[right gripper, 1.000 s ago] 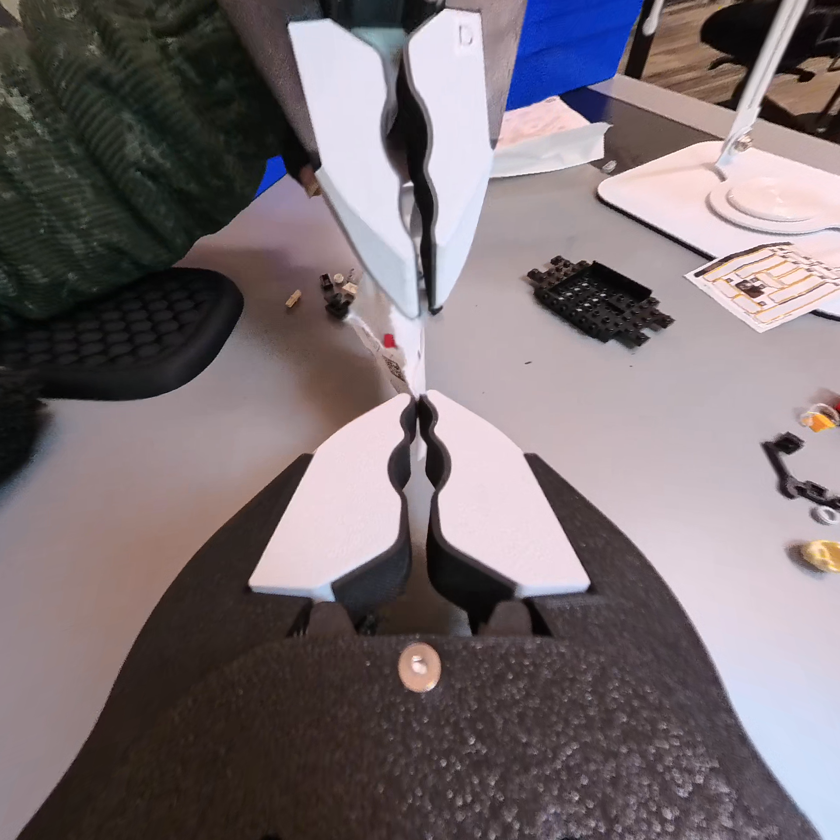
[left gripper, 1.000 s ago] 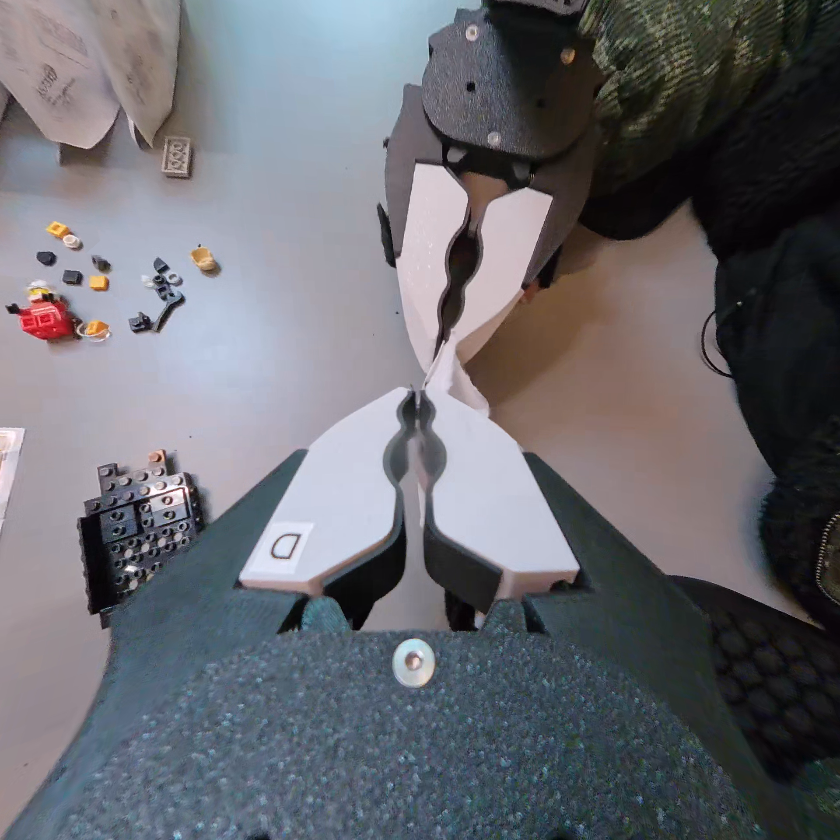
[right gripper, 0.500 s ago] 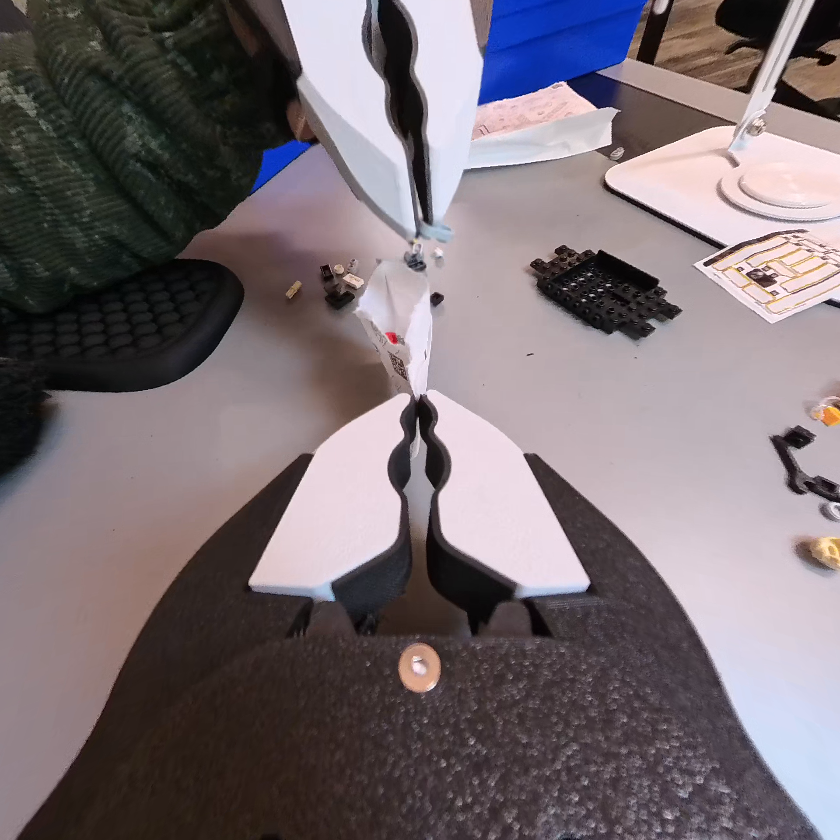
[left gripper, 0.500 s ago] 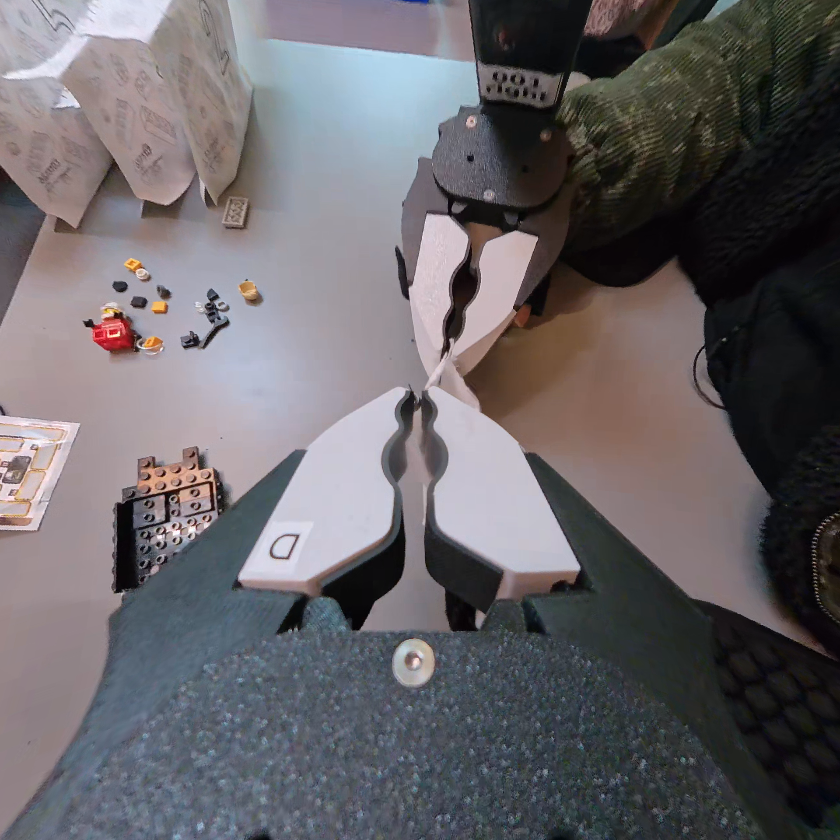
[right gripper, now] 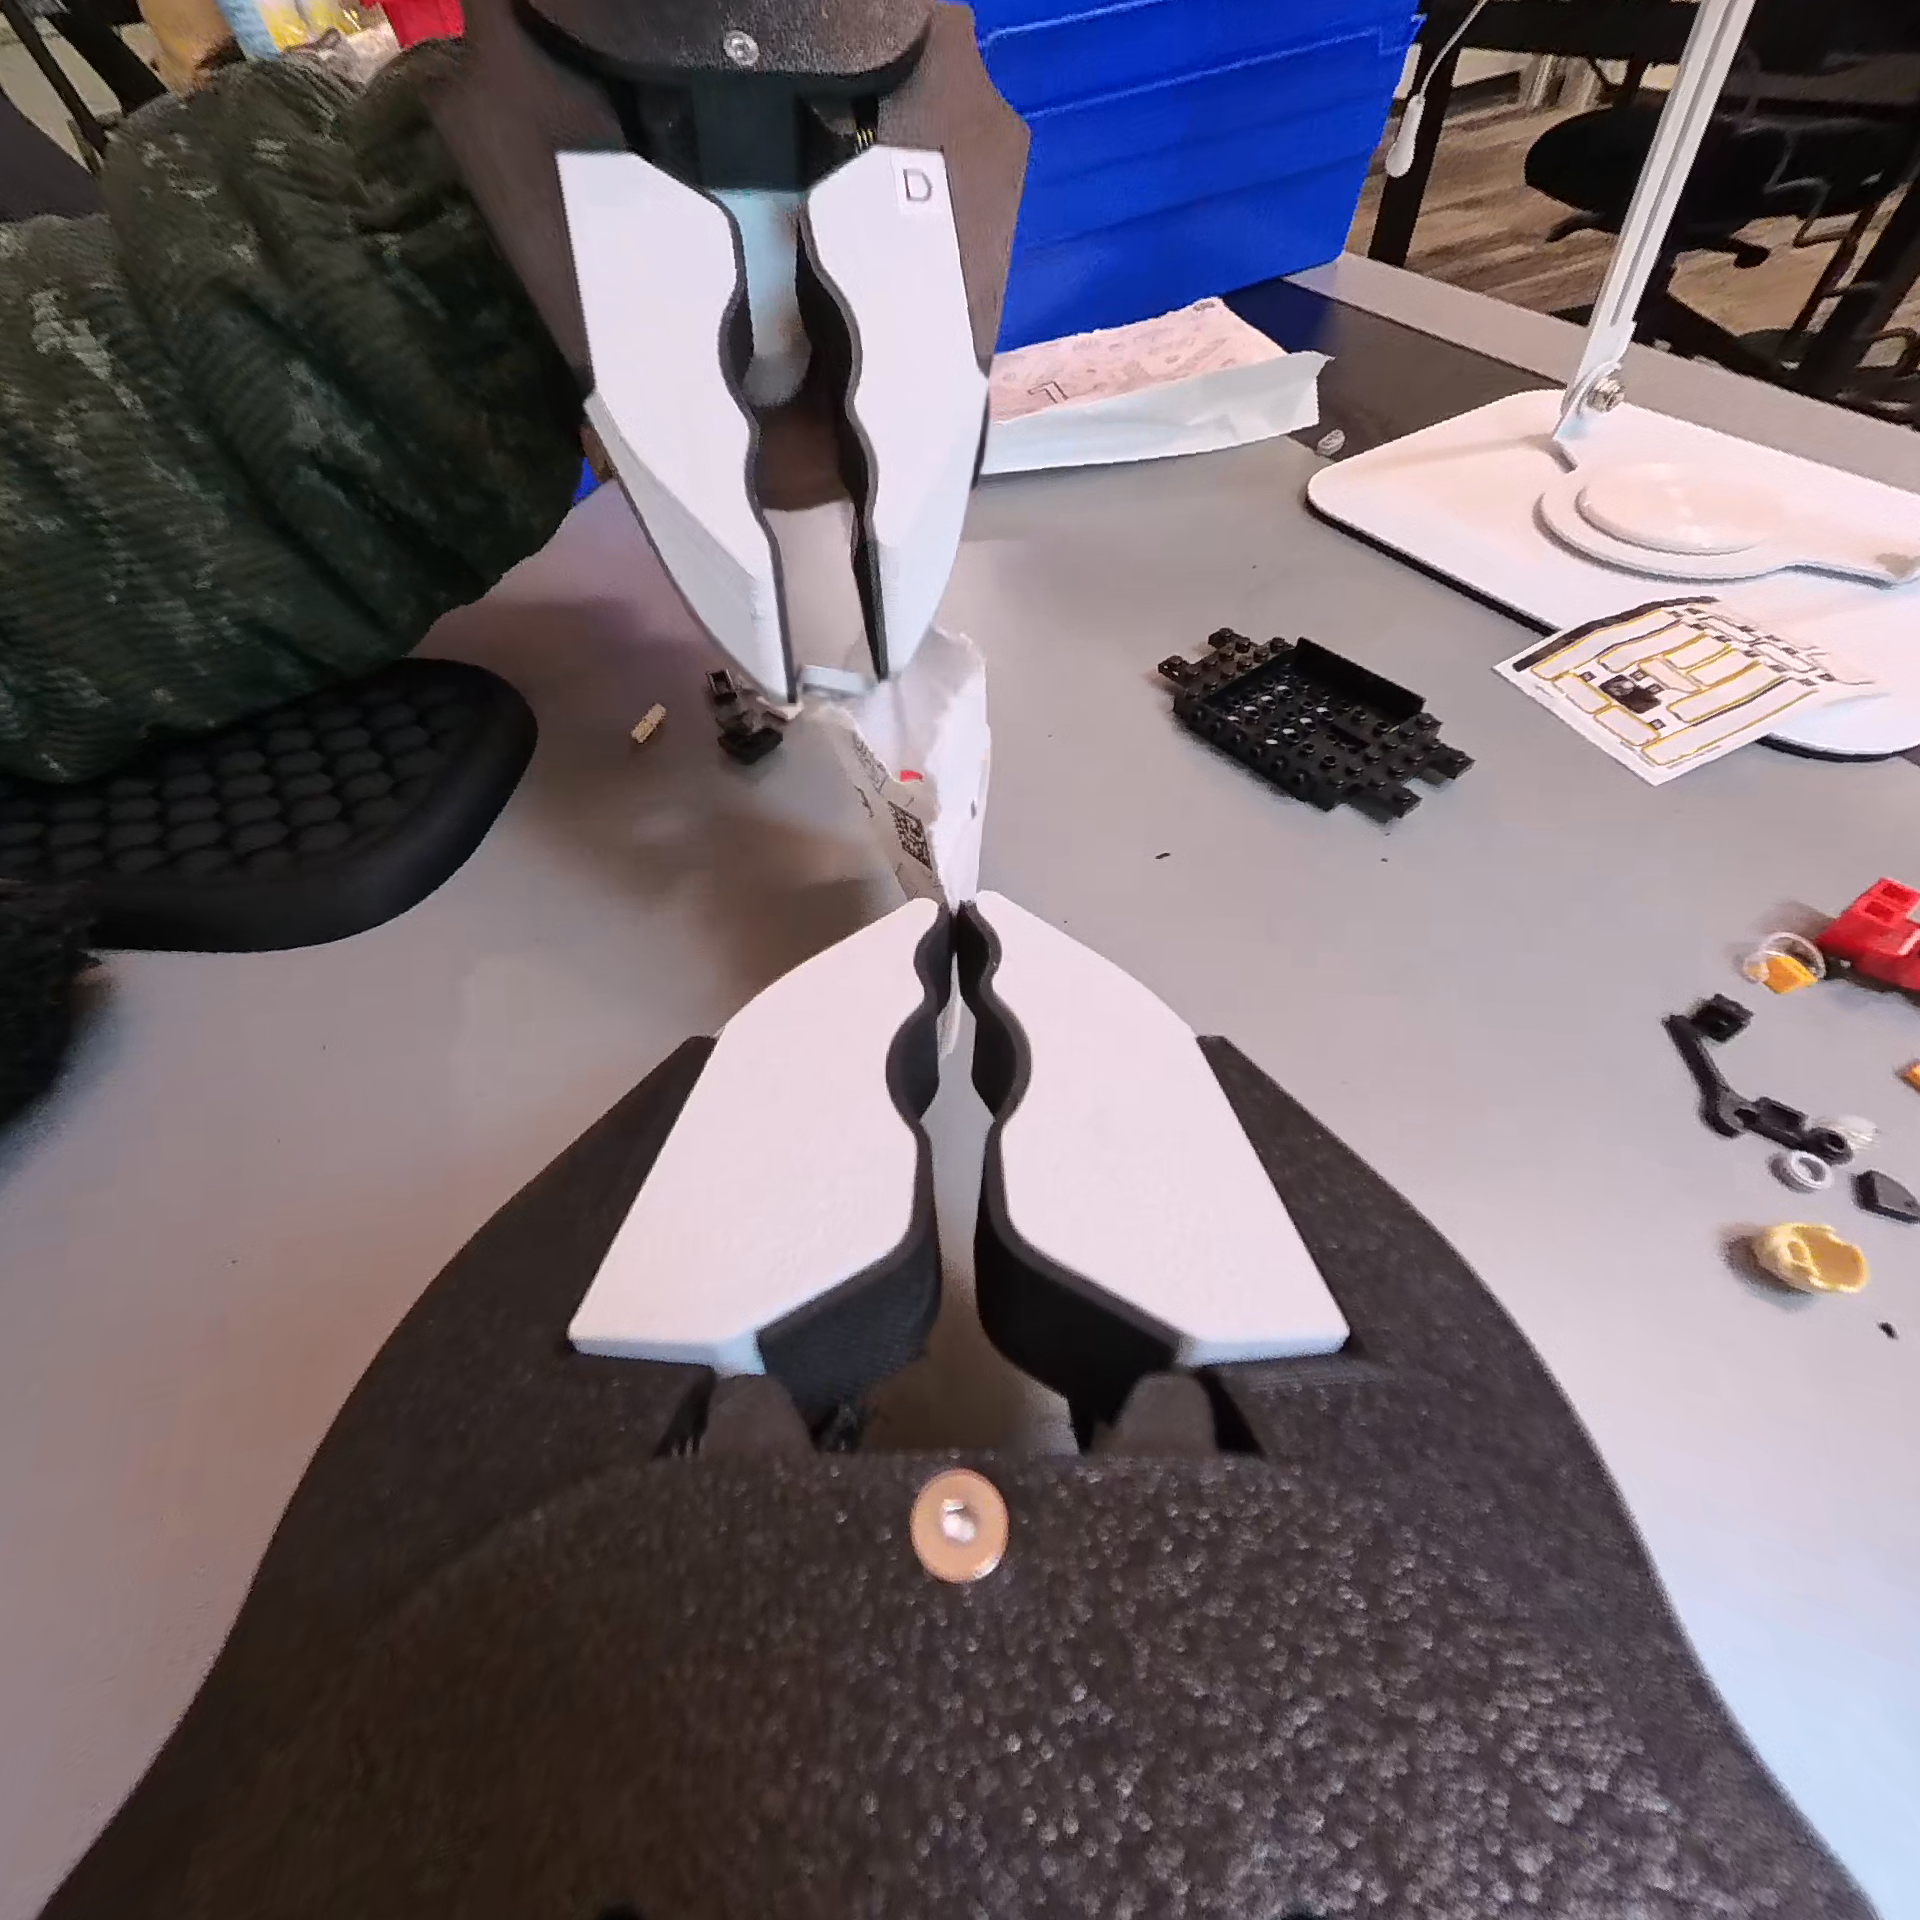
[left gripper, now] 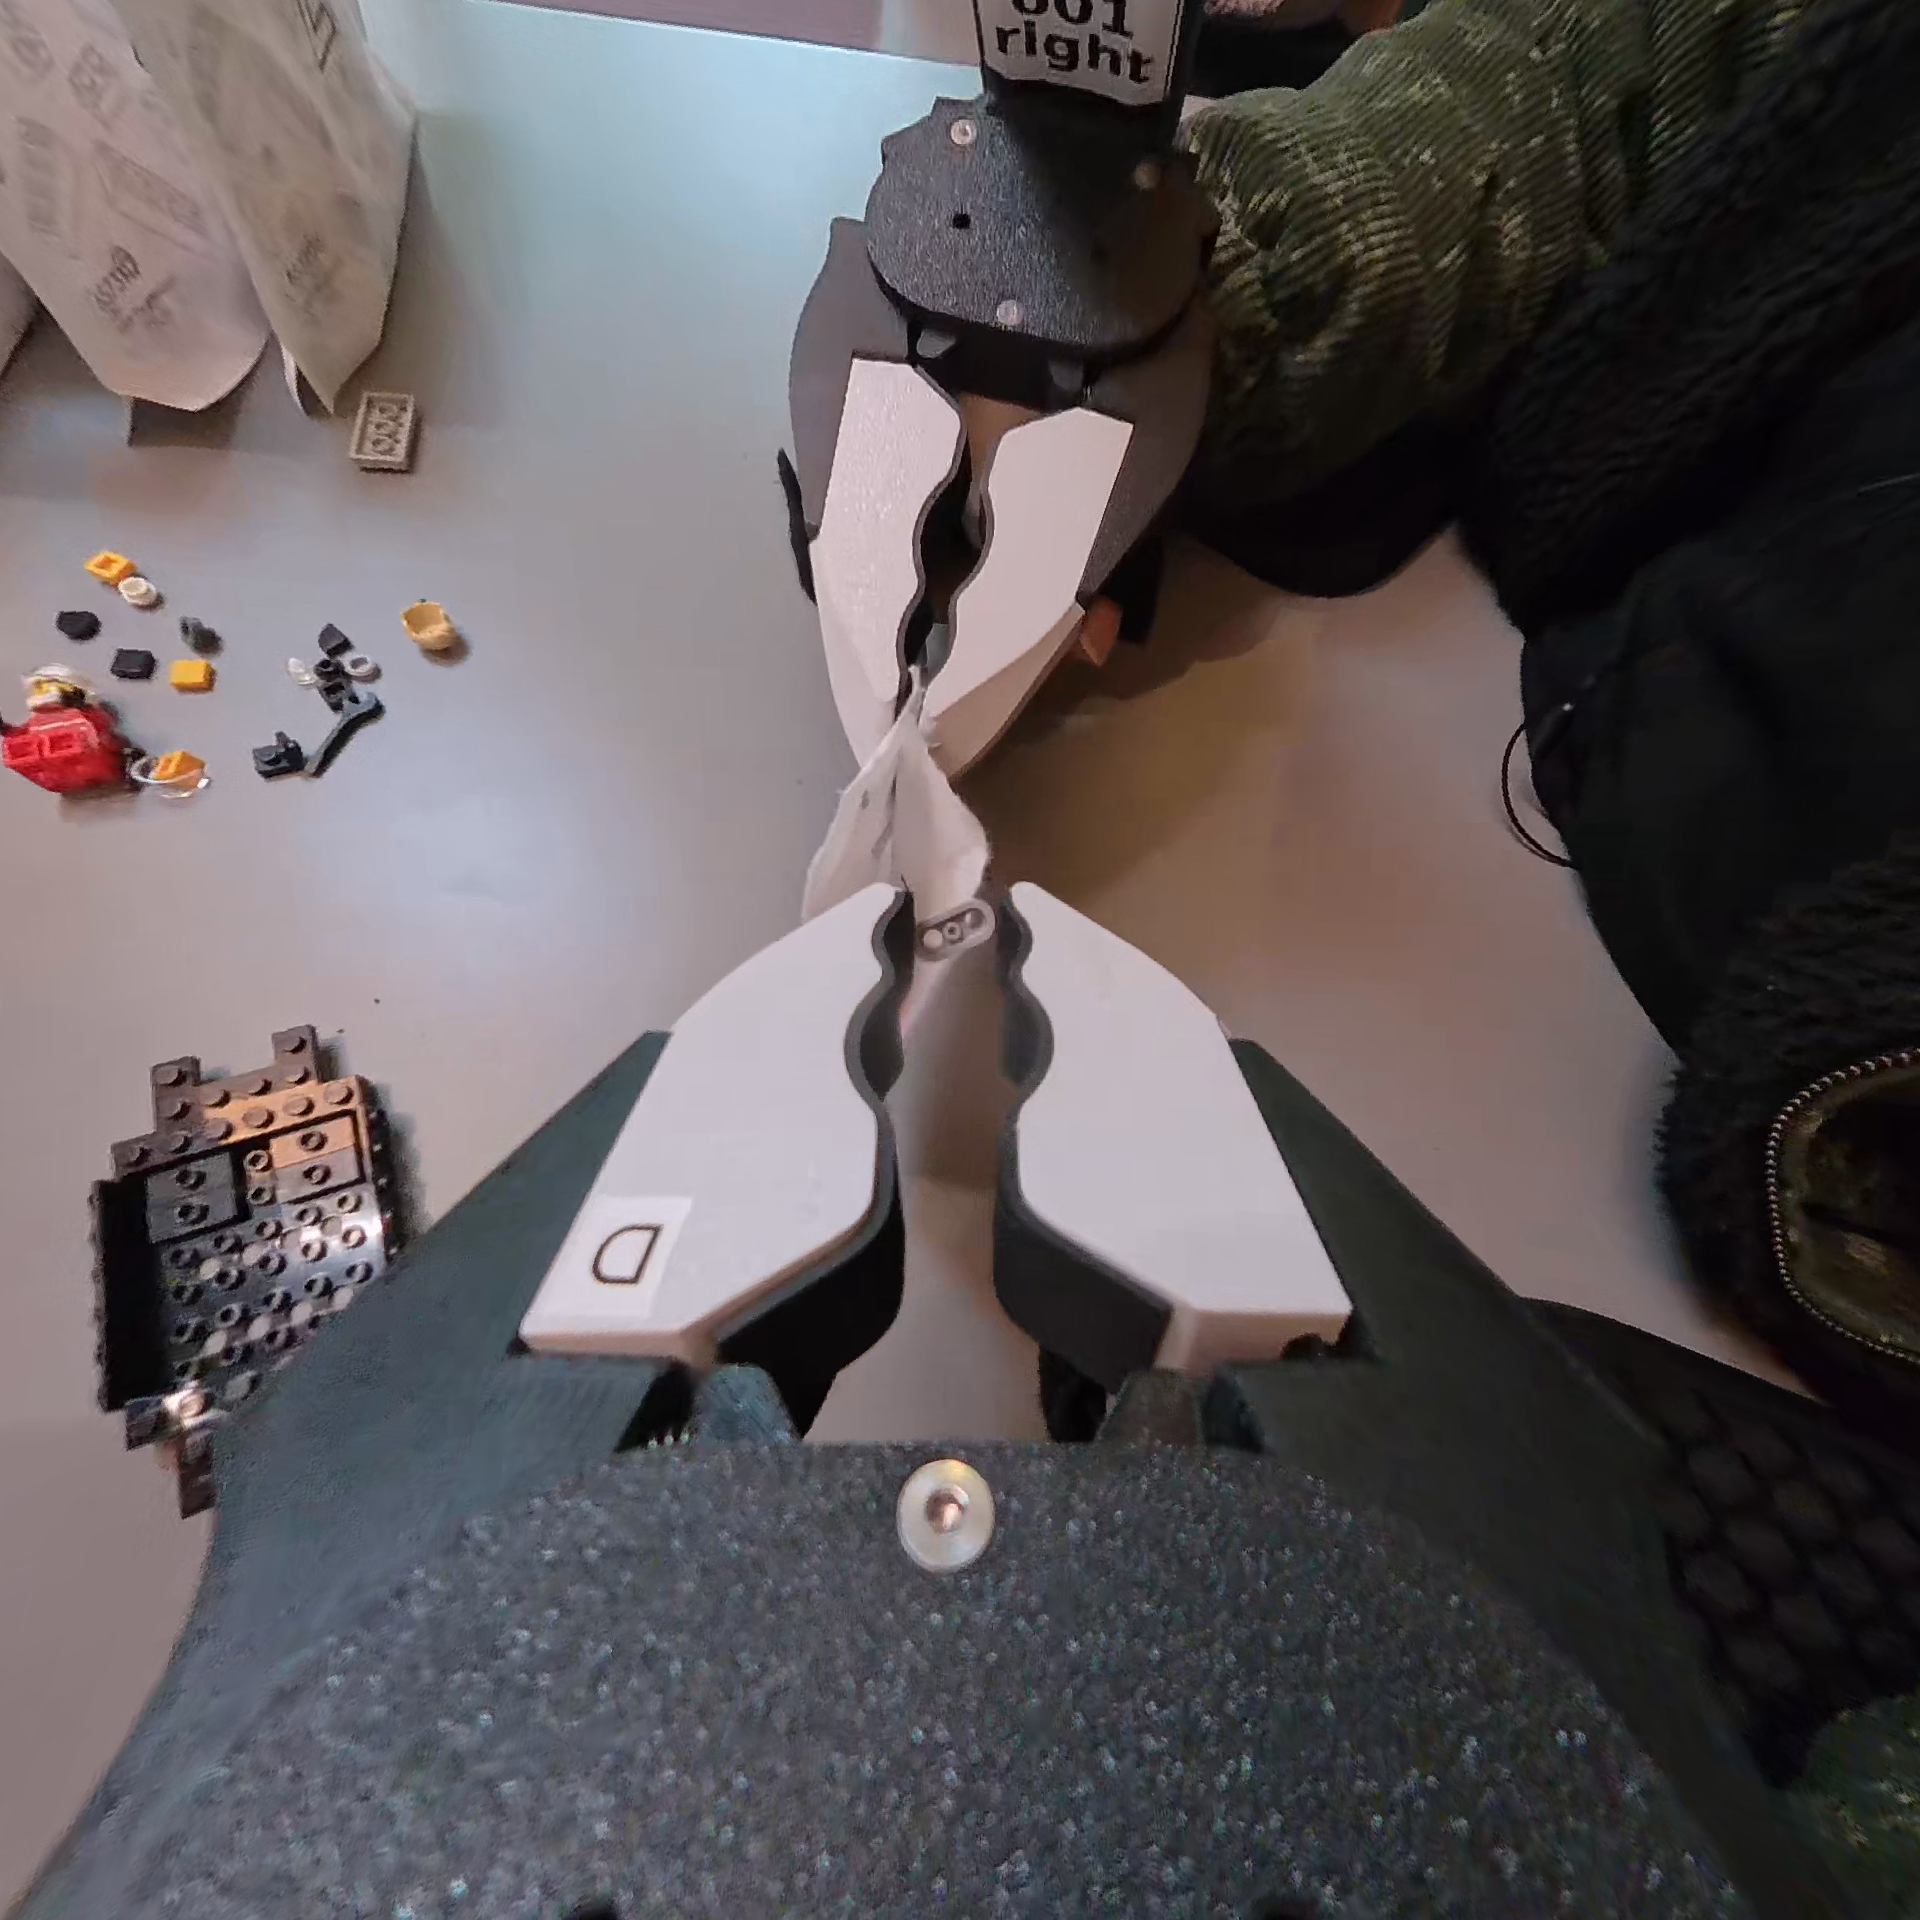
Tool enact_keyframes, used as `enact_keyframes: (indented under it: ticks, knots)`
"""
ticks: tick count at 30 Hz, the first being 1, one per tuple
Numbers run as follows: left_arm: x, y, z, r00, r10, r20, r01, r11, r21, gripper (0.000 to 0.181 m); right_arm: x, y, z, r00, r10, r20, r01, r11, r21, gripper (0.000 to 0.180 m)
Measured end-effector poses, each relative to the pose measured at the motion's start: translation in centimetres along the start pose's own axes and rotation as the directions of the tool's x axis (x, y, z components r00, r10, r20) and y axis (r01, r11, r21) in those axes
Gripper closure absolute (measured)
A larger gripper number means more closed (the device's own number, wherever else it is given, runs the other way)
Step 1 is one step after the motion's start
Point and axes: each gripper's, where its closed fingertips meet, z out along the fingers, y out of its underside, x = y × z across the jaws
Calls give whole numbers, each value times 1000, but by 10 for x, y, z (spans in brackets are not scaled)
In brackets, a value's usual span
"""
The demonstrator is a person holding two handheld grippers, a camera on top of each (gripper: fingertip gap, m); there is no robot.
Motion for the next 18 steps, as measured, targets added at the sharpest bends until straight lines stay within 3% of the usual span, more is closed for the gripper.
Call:
enact_keyframes:
  ticks: [10, 18]
  knots:
    - [-19, 0, -28, 989, -20, 146, 14, 999, 44, 164, -6, -10, -3, 999, -14, 31, 12, 998, 63, 180]
    - [-14, -3, -10, 996, -26, 89, 22, 999, 39, 159, -15, -17, -4, 996, -73, 56, 67, 992, 106, 179]
